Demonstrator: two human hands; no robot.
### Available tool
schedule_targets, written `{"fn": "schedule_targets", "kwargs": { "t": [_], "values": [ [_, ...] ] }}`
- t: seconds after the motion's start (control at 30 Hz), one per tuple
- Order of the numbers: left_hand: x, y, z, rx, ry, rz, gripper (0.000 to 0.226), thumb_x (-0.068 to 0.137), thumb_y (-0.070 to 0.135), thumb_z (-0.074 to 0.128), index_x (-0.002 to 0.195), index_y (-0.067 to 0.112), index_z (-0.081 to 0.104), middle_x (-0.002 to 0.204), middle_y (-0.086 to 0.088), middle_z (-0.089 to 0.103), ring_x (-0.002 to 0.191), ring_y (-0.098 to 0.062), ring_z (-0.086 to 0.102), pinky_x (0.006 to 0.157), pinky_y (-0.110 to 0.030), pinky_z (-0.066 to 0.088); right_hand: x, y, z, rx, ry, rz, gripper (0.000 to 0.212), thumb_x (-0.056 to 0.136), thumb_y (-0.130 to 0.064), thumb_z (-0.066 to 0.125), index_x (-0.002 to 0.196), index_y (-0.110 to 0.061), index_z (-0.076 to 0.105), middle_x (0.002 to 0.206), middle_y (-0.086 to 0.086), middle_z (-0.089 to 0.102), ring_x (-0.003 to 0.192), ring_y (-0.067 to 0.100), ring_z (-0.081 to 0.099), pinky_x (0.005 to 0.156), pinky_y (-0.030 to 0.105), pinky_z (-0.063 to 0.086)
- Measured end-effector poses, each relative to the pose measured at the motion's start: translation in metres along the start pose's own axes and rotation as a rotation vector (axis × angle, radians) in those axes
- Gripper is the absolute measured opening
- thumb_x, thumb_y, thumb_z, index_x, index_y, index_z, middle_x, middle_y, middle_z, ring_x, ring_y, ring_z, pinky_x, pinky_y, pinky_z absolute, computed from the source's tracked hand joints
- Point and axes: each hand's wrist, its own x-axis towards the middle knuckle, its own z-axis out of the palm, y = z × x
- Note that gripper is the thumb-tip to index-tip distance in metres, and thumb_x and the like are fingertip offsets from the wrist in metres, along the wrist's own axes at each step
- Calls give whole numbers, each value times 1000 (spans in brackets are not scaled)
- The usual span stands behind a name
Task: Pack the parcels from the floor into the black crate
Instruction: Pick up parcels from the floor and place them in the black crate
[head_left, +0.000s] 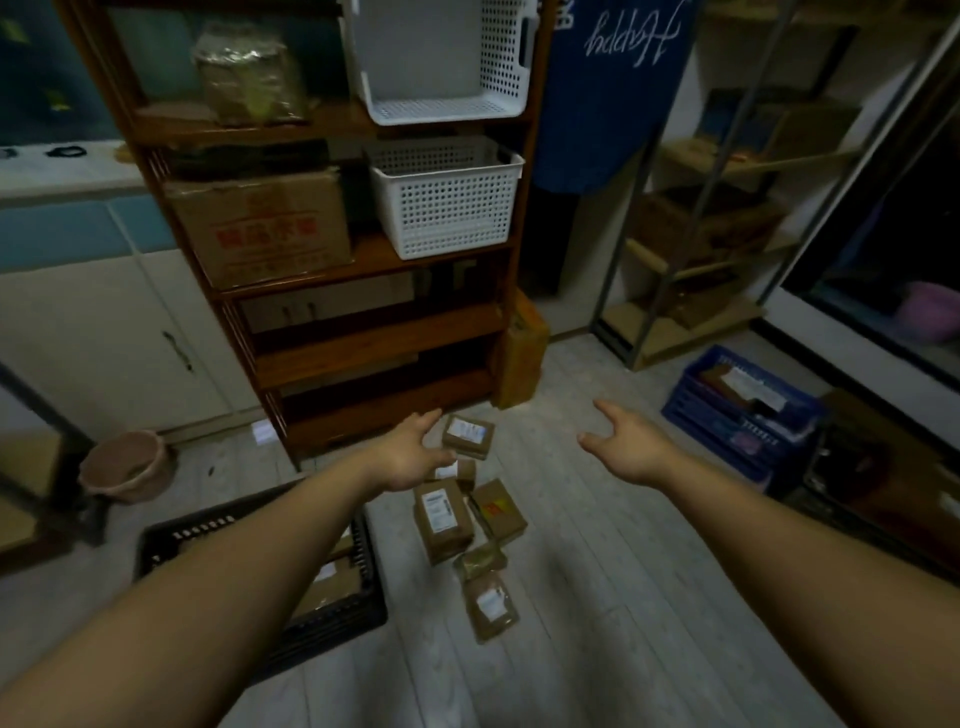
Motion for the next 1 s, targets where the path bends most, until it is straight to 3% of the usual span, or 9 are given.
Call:
{"fn": "schedule_targets", "kwargs": {
  "t": [0.33, 0.5, 0.7, 0.8, 0.87, 1.0],
  "values": [
    [88, -11, 6, -78, 60, -146, 71, 90, 38, 54, 148, 24, 15, 155, -6, 18, 139, -26, 24, 108, -34, 25, 87, 13, 23, 20, -140, -14, 72, 91, -46, 53, 150, -21, 19, 155, 9, 24, 139, 28, 30, 109, 33, 28],
    [151, -16, 11, -155, 11, -218, 70, 91, 32, 55, 148, 20, 16, 154, -7, 22, 134, -26, 34, 92, -26, 32, 131, 41, 19, -25, -173, 38, 72, 91, -46, 53, 150, -19, 20, 154, 9, 25, 139, 28, 29, 111, 36, 27],
    [177, -44, 17, -228, 75, -356, 74, 90, 30, 57, 148, 15, 14, 153, -11, 22, 137, -28, 29, 107, -33, 29, 189, 85, 25, -182, -184, 162, 71, 93, -45, 49, 149, -13, 19, 151, 18, 27, 136, 34, 30, 111, 44, 29],
    [187, -63, 24, -302, 108, -440, 73, 90, 21, 58, 148, 13, 14, 149, -11, 32, 132, -28, 37, 106, -32, 32, 223, 88, 46, -293, -307, 85, 69, 95, -45, 46, 149, -14, 19, 152, 16, 26, 138, 33, 27, 112, 44, 28],
    [194, -72, 32, -340, 136, -507, 68, 90, 19, 57, 147, 12, 19, 146, -13, 37, 129, -29, 40, 108, -38, 34, 246, 84, 65, -349, -403, -10, 66, 95, -44, 45, 149, -15, 19, 153, 13, 27, 138, 31, 28, 112, 41, 28],
    [215, -86, 56, -491, 226, -664, 66, 90, 17, 57, 146, 15, 22, 141, -19, 40, 124, -35, 45, 103, -50, 40, 285, 73, 101, -325, -596, -185, 54, 96, -38, 46, 144, -18, 32, 143, 10, 41, 127, 28, 43, 101, 36, 36]
  ]
}}
